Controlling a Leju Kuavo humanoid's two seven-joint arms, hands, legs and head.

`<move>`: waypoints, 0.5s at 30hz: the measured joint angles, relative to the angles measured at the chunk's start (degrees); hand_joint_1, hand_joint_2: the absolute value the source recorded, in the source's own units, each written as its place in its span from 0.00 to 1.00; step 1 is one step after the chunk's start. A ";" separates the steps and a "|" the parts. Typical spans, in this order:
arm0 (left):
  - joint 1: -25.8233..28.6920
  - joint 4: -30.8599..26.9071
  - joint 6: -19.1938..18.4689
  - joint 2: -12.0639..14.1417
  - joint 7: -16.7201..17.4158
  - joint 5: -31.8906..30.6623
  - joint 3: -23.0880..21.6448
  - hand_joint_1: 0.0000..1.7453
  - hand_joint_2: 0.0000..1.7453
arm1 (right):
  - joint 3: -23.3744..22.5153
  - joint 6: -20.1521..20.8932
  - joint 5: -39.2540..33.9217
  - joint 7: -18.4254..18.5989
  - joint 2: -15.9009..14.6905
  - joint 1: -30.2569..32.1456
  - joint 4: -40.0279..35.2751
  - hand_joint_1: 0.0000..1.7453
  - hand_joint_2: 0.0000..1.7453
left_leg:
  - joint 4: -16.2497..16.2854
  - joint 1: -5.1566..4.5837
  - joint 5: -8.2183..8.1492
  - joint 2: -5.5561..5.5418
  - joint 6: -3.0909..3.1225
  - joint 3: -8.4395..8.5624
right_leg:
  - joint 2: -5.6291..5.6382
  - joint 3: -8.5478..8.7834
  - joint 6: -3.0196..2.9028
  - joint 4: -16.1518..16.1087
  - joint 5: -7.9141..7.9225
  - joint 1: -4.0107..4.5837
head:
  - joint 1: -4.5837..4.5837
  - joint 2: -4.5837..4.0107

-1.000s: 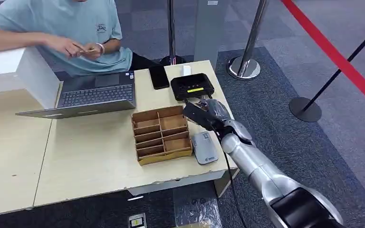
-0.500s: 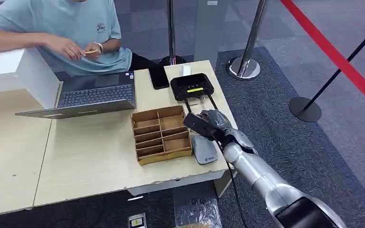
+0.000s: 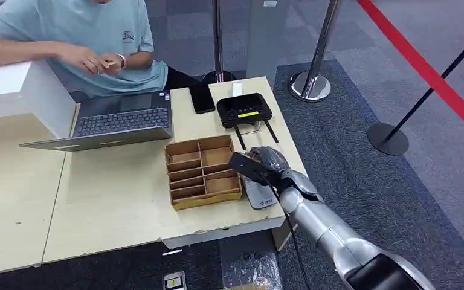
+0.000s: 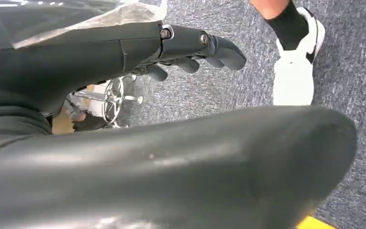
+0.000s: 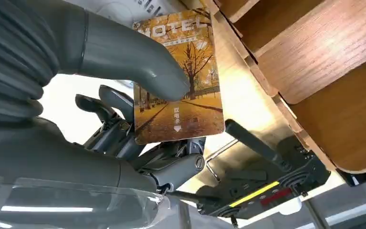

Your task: Pass the card to the sensor for recognition and then transmit it.

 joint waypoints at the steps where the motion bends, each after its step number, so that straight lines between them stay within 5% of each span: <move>1: 0.00 0.00 0.00 0.00 0.00 0.00 0.02 0.00 0.00 | 0.02 0.00 0.00 0.00 0.02 0.00 0.09 1.00 1.00 | 0.00 0.00 0.00 0.00 0.00 0.00 | 0.00 0.00 0.00 0.00 0.00 0.00 | 0.00 0.00; 15: -0.01 0.00 -0.59 0.00 -0.09 -0.68 0.13 0.00 0.00 | 0.76 -0.48 -1.09 -1.18 2.01 -1.73 6.90 1.00 1.00 | 0.00 0.00 0.00 0.01 0.00 0.01 | 0.00 0.01 0.00 0.00 0.00 0.00 | 0.00 0.00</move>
